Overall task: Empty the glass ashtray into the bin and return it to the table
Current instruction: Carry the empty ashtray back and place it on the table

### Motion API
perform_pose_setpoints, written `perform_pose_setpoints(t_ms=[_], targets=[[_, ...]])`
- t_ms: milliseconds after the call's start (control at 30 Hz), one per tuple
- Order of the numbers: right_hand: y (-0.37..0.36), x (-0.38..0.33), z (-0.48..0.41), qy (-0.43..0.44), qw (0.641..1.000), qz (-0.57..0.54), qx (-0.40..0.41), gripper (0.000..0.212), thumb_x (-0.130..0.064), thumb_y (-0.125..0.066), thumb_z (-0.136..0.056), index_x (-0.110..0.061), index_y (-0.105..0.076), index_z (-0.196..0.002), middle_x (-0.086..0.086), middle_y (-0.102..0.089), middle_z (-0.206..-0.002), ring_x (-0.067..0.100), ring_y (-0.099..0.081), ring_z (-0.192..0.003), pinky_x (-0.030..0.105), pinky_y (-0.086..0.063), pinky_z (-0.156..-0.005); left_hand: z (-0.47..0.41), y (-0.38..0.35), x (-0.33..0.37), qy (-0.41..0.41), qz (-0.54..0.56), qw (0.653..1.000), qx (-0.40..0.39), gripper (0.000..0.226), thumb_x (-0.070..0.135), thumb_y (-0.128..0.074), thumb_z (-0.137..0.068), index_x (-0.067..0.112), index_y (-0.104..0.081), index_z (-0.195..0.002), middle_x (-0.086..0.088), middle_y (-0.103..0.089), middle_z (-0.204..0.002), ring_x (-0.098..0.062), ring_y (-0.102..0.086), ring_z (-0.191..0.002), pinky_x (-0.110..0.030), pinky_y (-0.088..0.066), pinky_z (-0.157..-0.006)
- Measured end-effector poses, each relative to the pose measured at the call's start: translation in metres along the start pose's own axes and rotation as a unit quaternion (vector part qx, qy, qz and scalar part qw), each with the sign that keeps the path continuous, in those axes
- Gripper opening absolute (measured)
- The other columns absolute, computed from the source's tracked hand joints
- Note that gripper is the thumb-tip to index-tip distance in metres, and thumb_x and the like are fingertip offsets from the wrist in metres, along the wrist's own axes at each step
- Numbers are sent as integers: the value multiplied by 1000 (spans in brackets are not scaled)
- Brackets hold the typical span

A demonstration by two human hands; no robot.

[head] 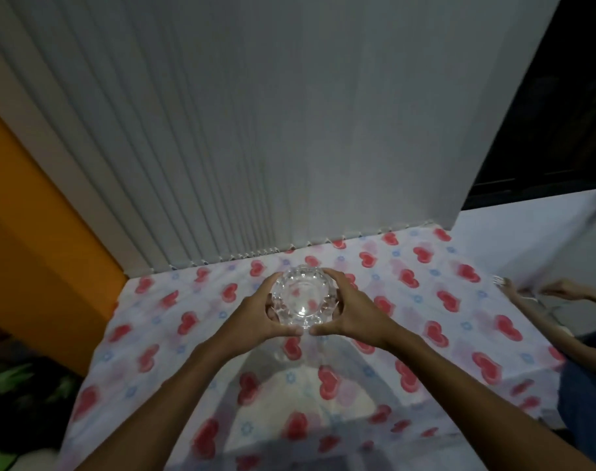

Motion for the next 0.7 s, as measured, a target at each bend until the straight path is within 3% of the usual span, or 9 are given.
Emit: perform_pose_setpoints(t_ms=[200, 300, 400, 467, 500, 567, 600, 633, 700], targets=[[-22, 38, -51, -11, 999, 39, -19, 104, -52, -93, -64, -44, -30, -146, -35, -48, -129, -10, -56, -118, 19, -51, -100, -18, 9, -44, 84, 1, 996, 0, 120, 26, -105, -67, 39, -34, -162, 26, -67, -129, 10, -70, -114, -18, -60, -96], [-31, 57, -67, -2, 993, 114, -11, 85, -50, -92, -67, -43, -43, -136, -34, -49, -129, -14, -52, -117, 12, -42, -100, -34, -12, -74, 147, -28, 988, 48, 95, 10, -98, -77, 32, -47, -154, 18, -68, -131, -8, -72, -119, -11, -57, -89], [-40, 88, -86, 32, 983, 177, -35, 80, -60, -86, -69, -30, -55, -137, -12, -61, -131, 6, -57, -118, 29, -48, -104, -77, -42, -107, 398, -178, 870, 230, 54, -1, -84, -91, -1, -66, -142, -10, -78, -127, -29, -77, -119, -32, -60, -105], [-44, 112, -95, 35, 980, 193, -42, 84, -57, -86, -72, -27, -51, -142, -6, -57, -138, 11, -51, -124, 31, -42, -109, -97, -65, -145, 269, -50, 951, 145, 74, 15, -100, -76, 13, -65, -141, 1, -75, -127, -20, -76, -121, -24, -58, -107], [-46, 121, -98, 34, 978, 202, -47, 90, -55, -85, -73, -23, -47, -147, -2, -52, -143, 15, -47, -128, 32, -38, -111, -93, -63, -147, 249, -89, 957, 122, 97, 42, -108, -55, 20, -63, -138, 7, -73, -125, -7, -77, -117, -13, -53, -107], [-48, 142, -106, 31, 972, 226, -51, 95, -55, -84, -74, -16, -43, -151, 5, -49, -148, 22, -44, -131, 38, -37, -112, -93, -62, -130, 289, -188, 926, 157, 136, 101, -69, -22, 31, -58, -139, 17, -70, -126, 12, -71, -112, 15, -19, -98], [-48, 150, -111, 25, 970, 232, -63, 97, -57, -83, -74, -16, -42, -151, 6, -49, -148, 25, -46, -132, 41, -39, -112, -91, -68, -134, 271, -170, 939, 130, 141, 100, -71, -26, 31, -52, -147, 16, -66, -139, 10, -65, -125, 13, -11, -99], [-48, 156, -116, 20, 969, 236, -73, 98, -60, -81, -73, -17, -41, -151, 6, -49, -148, 26, -47, -132, 42, -40, -112, -99, -73, -126, 291, -139, 944, 68, 138, 78, -95, -39, 27, -44, -158, 7, -57, -155, -3, -56, -143, 3, -19, -110], [-45, 171, -128, 9, 968, 235, -85, 99, -63, -80, -72, -16, -41, -151, 7, -50, -147, 27, -48, -130, 39, -40, -109, -105, -68, -140, 184, -148, 972, -11, 115, 30, -100, -71, 18, -35, -165, -5, -41, -168, -24, -42, -155, -24, -34, -124]])
Point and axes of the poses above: each hand's wrist, its own z-axis away from the middle knuckle, its own y-axis out of the back of the hand, x = y × z, the point moved 2 cm from there along -z, towards the middle knuckle
